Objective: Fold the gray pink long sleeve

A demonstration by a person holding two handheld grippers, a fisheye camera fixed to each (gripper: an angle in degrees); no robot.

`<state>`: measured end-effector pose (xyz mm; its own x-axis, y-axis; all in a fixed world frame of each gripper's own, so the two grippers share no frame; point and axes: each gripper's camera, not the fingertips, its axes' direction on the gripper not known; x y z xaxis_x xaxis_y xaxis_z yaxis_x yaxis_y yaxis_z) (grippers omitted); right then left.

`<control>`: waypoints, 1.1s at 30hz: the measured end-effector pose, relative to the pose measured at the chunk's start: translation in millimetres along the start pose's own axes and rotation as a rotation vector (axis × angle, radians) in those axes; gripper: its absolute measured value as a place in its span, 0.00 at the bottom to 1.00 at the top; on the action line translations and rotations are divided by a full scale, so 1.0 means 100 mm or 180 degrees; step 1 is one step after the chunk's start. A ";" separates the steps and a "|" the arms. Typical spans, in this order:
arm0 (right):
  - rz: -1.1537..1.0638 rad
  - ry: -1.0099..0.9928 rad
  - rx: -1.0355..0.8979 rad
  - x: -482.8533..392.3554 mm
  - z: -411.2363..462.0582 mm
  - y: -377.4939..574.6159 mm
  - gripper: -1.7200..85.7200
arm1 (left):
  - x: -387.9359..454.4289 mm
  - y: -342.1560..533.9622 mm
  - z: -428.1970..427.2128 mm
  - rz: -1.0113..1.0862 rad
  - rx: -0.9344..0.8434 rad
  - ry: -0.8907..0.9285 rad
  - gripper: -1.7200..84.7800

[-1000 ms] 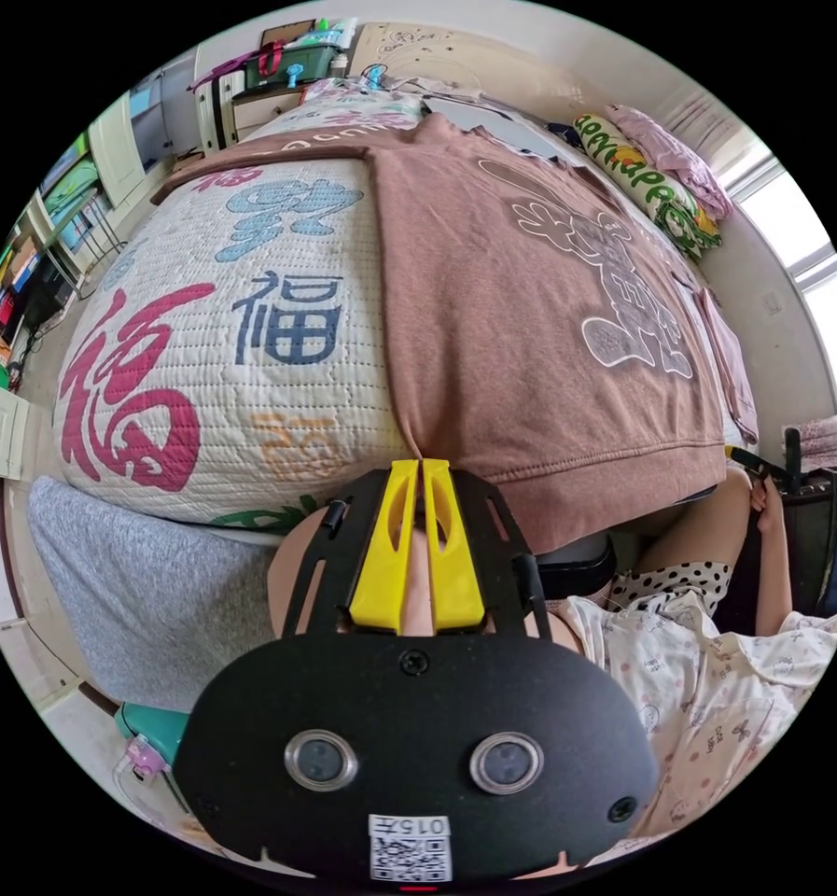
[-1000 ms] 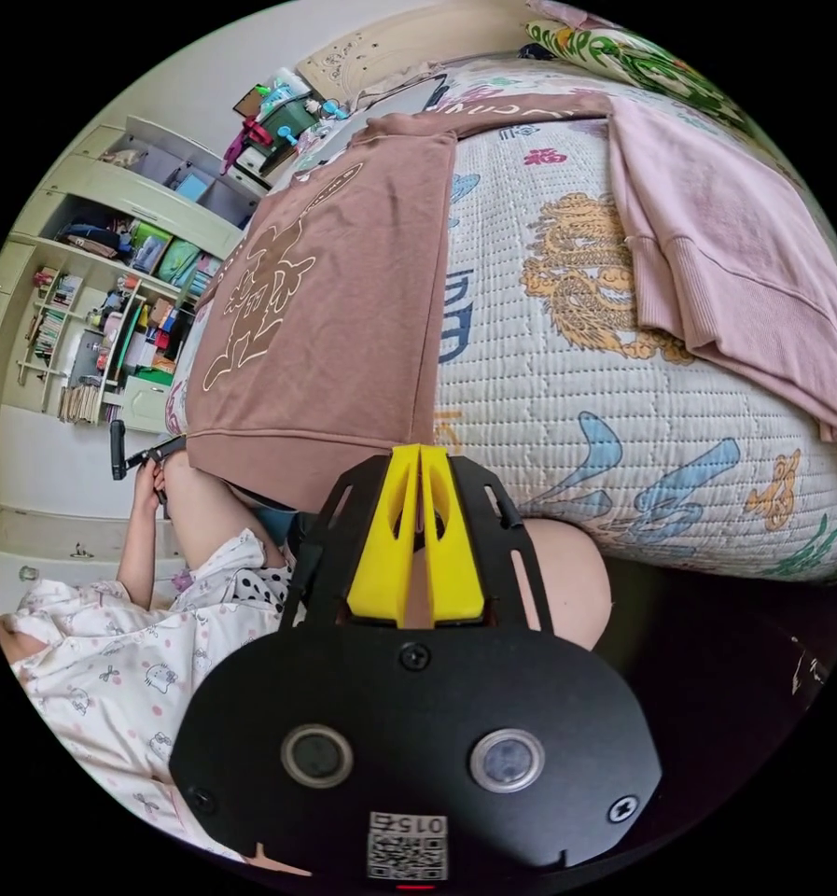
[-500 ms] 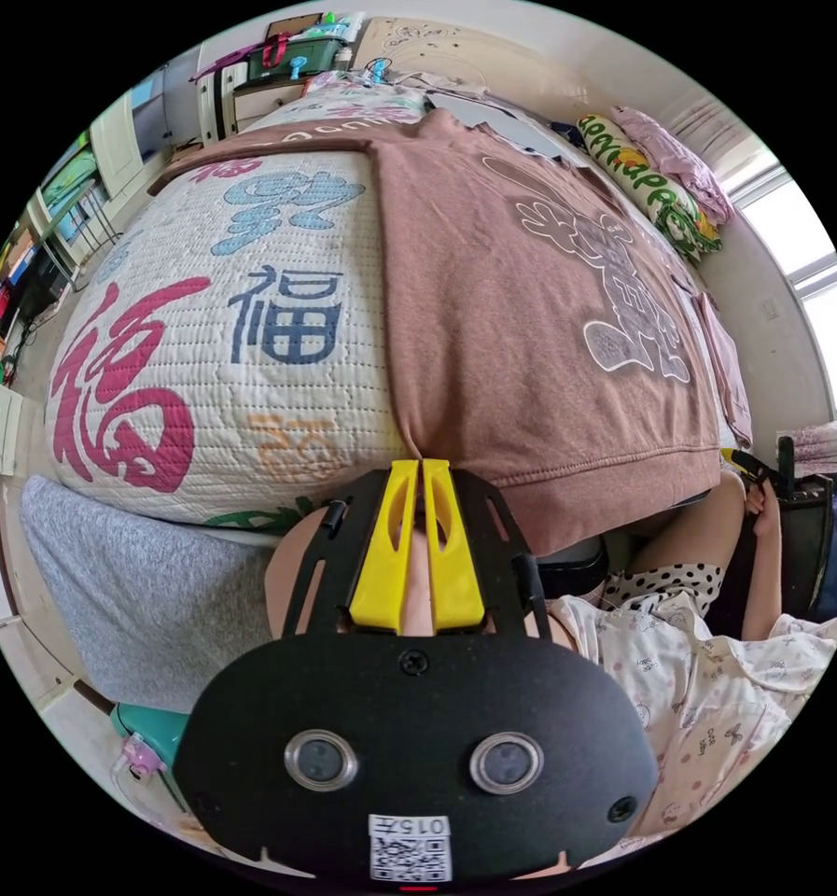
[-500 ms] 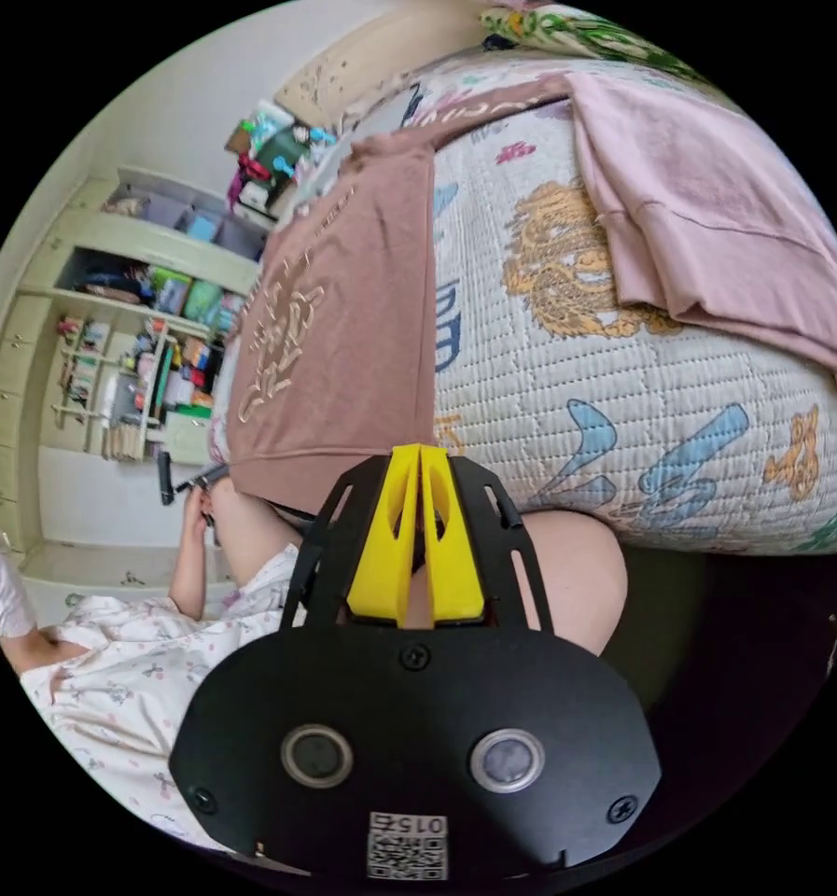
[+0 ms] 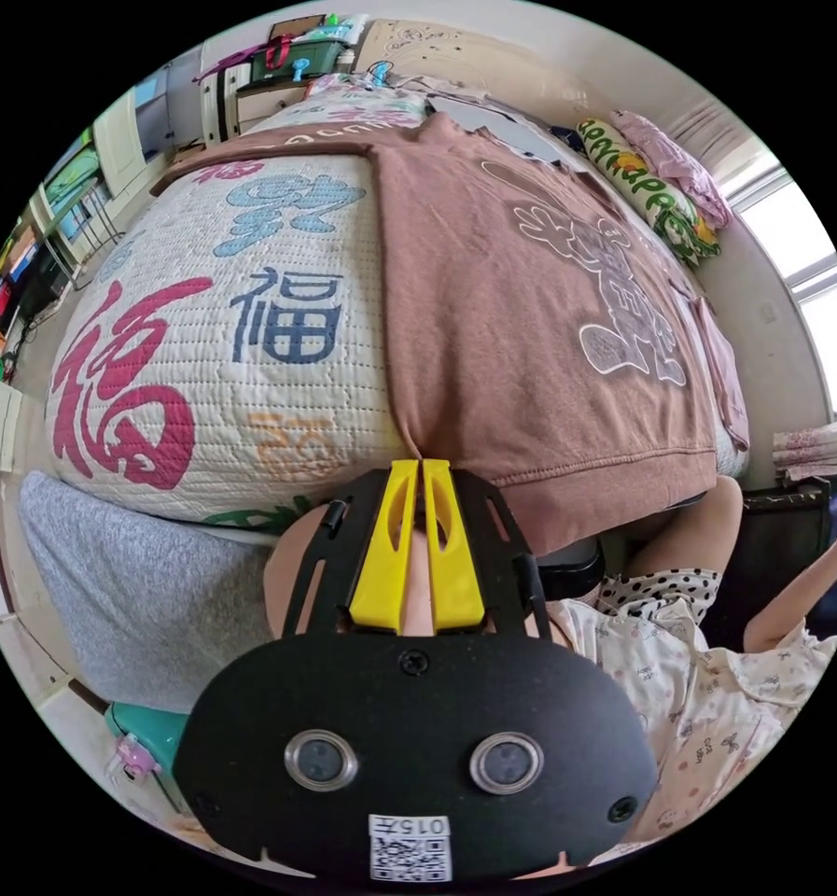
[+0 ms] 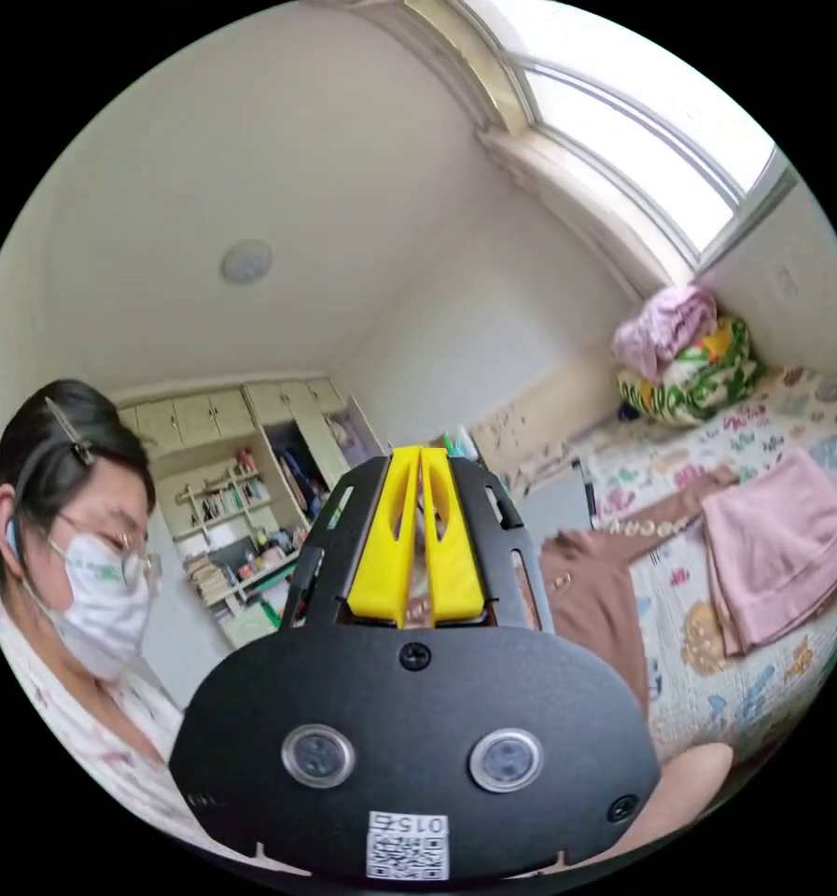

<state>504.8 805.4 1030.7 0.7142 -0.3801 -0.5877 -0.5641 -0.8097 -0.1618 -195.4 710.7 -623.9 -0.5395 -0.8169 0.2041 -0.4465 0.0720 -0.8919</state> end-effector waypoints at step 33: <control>-0.1199 0.0298 0.2305 -2.24 -0.42 -0.47 0.01 | 3.83 -0.57 -0.41 0.1735 0.1873 -0.0460 0.02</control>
<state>388.9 909.8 1202.9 0.9227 -0.2020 -0.3284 -0.3843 -0.4135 -0.8254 -405.8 417.0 -478.0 -0.4573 -0.8225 -0.3381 0.3221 0.2011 -0.9251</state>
